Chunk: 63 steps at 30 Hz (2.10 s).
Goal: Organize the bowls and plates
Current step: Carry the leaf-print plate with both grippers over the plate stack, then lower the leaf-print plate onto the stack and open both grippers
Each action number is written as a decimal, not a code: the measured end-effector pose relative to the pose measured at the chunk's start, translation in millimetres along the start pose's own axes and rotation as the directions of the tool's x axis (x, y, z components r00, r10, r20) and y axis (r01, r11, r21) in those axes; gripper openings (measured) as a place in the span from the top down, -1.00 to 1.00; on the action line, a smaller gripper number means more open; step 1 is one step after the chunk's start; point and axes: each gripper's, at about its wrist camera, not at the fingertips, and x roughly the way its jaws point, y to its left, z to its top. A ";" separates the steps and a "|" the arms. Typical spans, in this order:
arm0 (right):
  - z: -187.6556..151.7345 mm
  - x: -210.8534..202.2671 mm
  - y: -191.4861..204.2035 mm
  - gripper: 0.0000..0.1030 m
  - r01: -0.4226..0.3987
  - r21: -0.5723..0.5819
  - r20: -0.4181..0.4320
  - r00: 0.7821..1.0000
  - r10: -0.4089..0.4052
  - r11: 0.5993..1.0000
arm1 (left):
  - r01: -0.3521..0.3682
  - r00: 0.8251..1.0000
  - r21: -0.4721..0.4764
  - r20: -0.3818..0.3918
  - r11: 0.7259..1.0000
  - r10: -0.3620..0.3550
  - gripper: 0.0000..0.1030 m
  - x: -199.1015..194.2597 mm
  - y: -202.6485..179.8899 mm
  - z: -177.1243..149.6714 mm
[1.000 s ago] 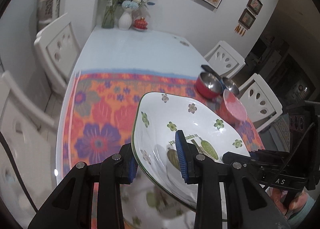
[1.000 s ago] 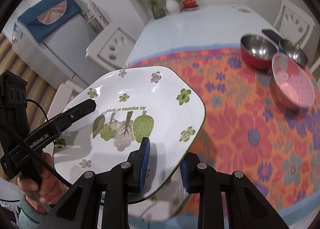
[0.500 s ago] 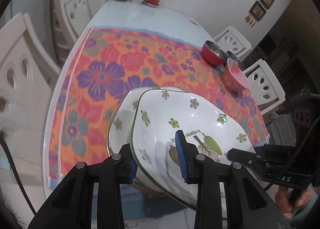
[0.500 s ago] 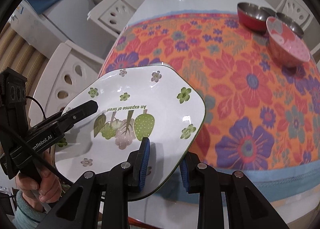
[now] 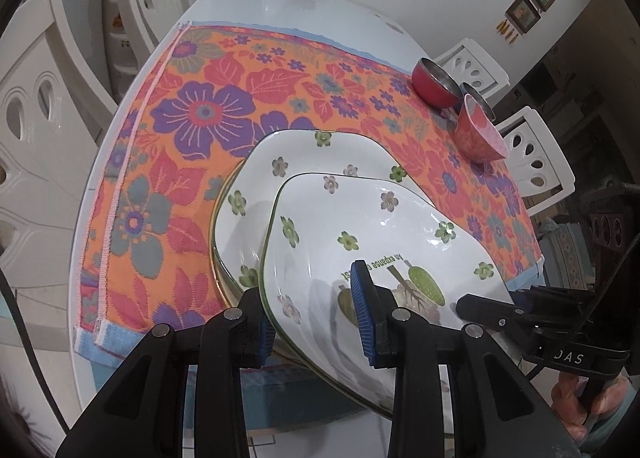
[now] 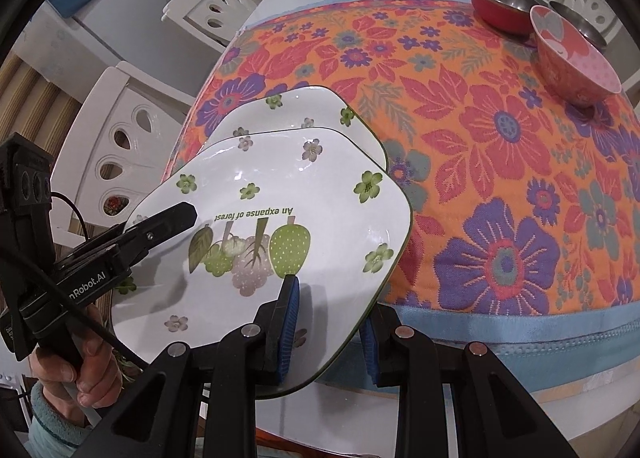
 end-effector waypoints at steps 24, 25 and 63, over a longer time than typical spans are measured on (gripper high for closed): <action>7.9 15.8 -2.5 0.48 0.005 0.090 -0.031 1.000 -0.002 0.996 | -0.046 0.997 0.003 -0.059 0.999 0.046 0.42 20.5 11.0 17.8; 8.2 15.5 -2.6 0.48 0.007 0.091 -0.029 1.000 -0.004 0.996 | -0.054 0.997 0.006 -0.061 0.999 0.054 0.42 20.7 11.1 18.5; 56.7 23.1 -33.4 0.48 0.112 0.120 0.004 0.994 -0.114 0.986 | -0.126 0.988 -0.042 -0.094 0.991 0.122 0.31 9.8 34.5 34.6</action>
